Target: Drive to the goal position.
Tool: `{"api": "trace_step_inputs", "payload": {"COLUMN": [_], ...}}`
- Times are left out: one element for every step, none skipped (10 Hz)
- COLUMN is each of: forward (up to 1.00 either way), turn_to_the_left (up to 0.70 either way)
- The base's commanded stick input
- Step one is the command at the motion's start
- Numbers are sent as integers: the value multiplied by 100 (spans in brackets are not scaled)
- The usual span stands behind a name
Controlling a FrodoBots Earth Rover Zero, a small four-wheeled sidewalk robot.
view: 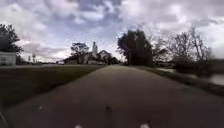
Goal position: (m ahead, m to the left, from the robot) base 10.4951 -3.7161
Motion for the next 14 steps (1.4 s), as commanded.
{"api": "trace_step_inputs", "payload": {"forward": [70, 70, 70, 70, 70, 70, 70, 70, 70, 70, 70, 70, 70, 70], "turn_to_the_left": [0, 0, 0, 0, 0, 0, 0, 0, 0, 0, 0, 0, 0, 0]}}
